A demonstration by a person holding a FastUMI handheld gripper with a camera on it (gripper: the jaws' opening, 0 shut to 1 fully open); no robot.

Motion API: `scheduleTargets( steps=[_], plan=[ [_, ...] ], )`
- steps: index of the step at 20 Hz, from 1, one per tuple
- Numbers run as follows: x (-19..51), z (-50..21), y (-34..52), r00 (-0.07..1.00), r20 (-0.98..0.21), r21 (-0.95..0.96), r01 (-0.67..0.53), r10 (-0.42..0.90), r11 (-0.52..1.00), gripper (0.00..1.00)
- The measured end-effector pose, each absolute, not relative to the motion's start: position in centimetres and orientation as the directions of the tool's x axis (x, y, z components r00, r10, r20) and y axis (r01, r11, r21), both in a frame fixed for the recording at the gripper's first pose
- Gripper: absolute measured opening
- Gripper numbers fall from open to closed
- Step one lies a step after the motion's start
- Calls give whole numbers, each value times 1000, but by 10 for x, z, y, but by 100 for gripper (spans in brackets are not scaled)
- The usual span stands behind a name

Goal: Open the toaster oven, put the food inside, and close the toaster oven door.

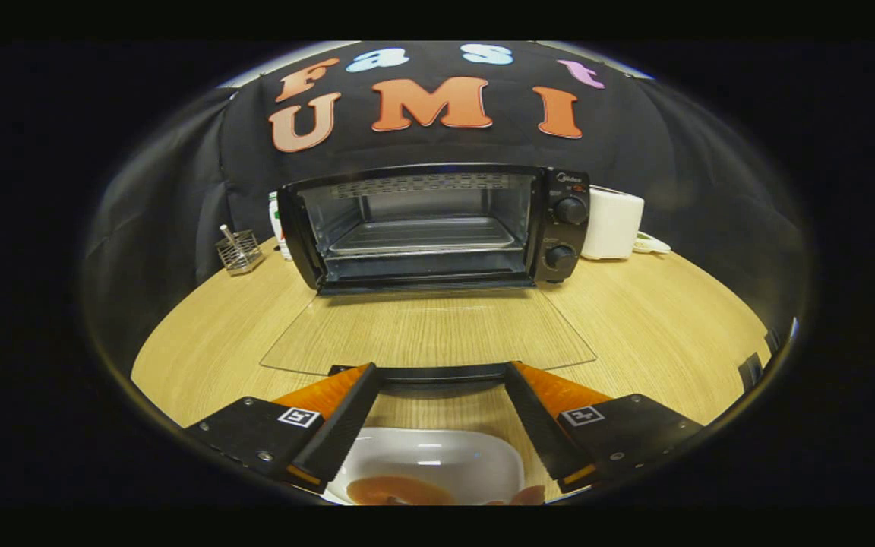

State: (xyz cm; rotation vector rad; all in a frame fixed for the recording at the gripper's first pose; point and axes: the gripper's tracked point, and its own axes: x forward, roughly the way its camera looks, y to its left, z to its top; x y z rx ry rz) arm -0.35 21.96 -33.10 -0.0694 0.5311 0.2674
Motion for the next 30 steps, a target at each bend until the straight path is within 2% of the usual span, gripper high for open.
scheduleTargets(
  steps=[4, 12, 19, 30],
  plan=[
    [-8, -316, 220, 843, -475, 12, -280, 252, 960, 99],
    [-41, -271, 212, 904, -323, -14, -300, 280, 954, 99],
    [-93, -285, 209, 924, -254, -73, -312, 285, 947, 99],
    [-137, -353, 214, 875, -372, -5, -335, 309, 942, 99]
  ],
)
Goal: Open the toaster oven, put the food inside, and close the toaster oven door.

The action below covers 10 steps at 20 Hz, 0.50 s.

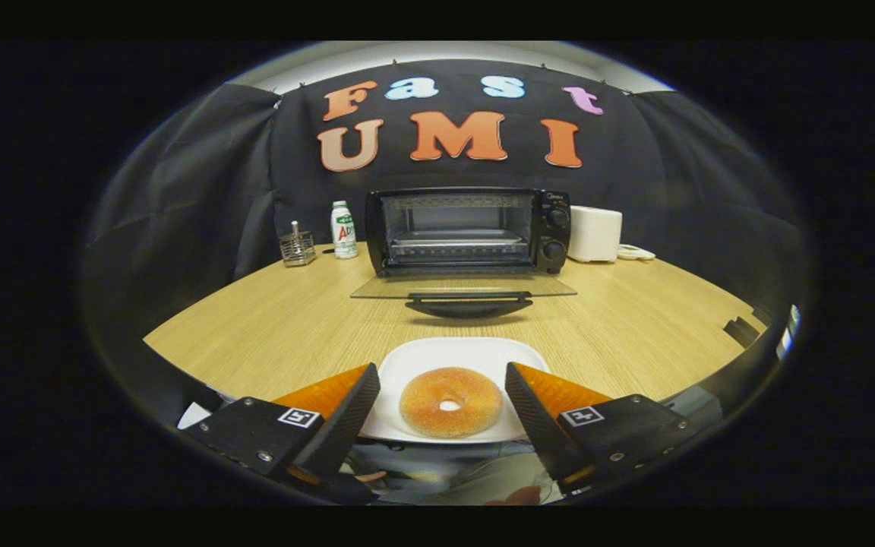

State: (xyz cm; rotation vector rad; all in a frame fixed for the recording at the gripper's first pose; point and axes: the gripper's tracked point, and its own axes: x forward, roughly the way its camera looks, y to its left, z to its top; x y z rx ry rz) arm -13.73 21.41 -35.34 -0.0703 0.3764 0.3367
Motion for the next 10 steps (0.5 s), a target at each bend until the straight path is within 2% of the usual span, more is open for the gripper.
scheduleTargets(
  steps=[10],
  plan=[
    [-135, -375, 209, 849, -443, 26, -309, 288, 951, 99]
  ],
)
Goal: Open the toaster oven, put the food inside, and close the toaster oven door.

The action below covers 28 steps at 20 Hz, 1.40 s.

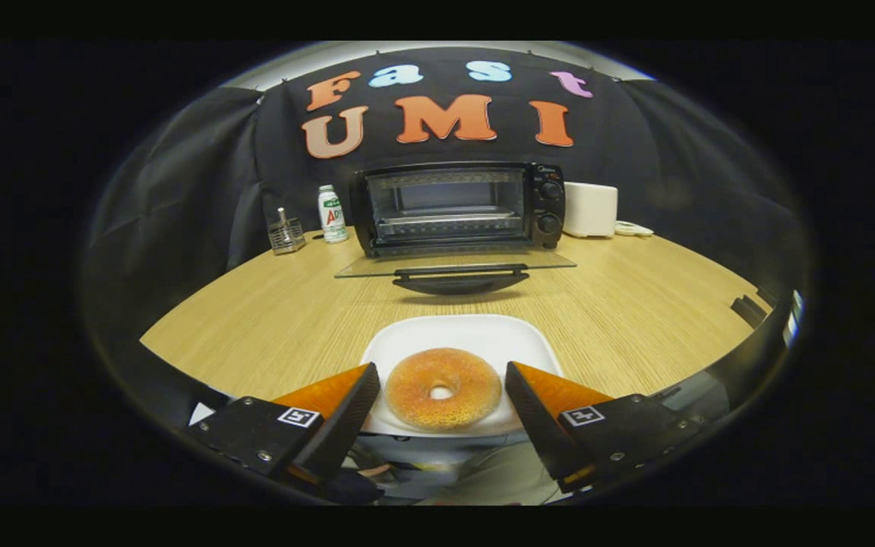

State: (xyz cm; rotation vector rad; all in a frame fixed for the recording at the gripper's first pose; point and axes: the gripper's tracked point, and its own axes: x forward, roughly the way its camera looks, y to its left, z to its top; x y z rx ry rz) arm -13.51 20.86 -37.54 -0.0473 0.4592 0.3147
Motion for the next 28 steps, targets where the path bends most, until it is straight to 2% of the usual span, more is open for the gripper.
scheduleTargets(
  steps=[4, 5, 11, 18, 28],
  plan=[
    [-135, -375, 210, 846, -452, 15, -312, 284, 950, 94],
    [-135, -376, 209, 846, -451, 9, -315, 285, 949, 86],
    [-135, -363, 210, 845, -438, 56, -315, 307, 947, 69],
    [-114, -327, 213, 871, -376, 67, -313, 314, 947, 67],
    [-54, -260, 238, 905, -282, -28, -338, 317, 941, 67]
  ],
)
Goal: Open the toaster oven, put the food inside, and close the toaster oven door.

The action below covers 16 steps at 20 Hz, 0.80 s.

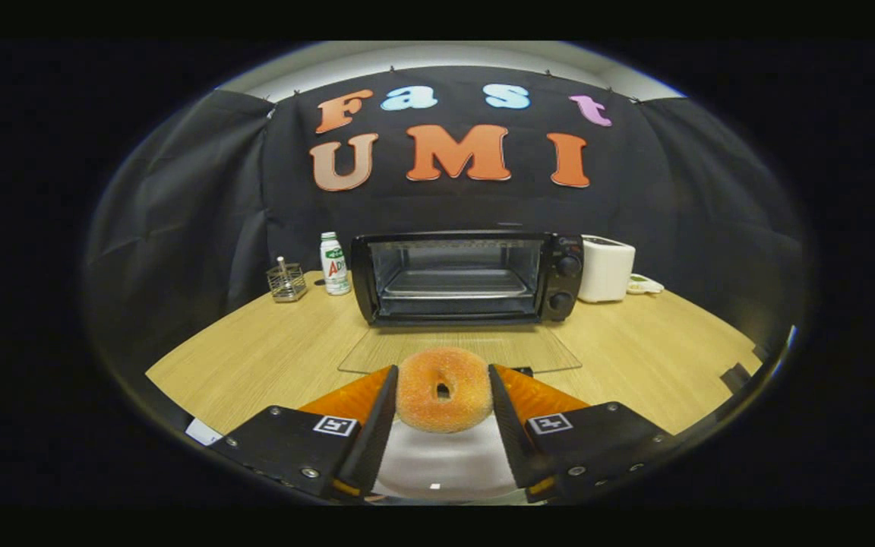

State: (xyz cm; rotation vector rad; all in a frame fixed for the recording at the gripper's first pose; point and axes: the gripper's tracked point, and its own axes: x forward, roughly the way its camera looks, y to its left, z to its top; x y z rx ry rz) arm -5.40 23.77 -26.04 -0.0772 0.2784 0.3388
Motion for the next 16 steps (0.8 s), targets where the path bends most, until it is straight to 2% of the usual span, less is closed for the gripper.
scheduleTargets(
  steps=[4, 9, 16],
  plan=[
    [-16, -242, 245, 923, -253, -82, -318, 289, 944, 67],
    [30, -226, 261, 921, -246, -39, -320, 301, 947, 67],
    [95, -233, 284, 907, -276, 140, -291, 319, 947, 67]
  ],
)
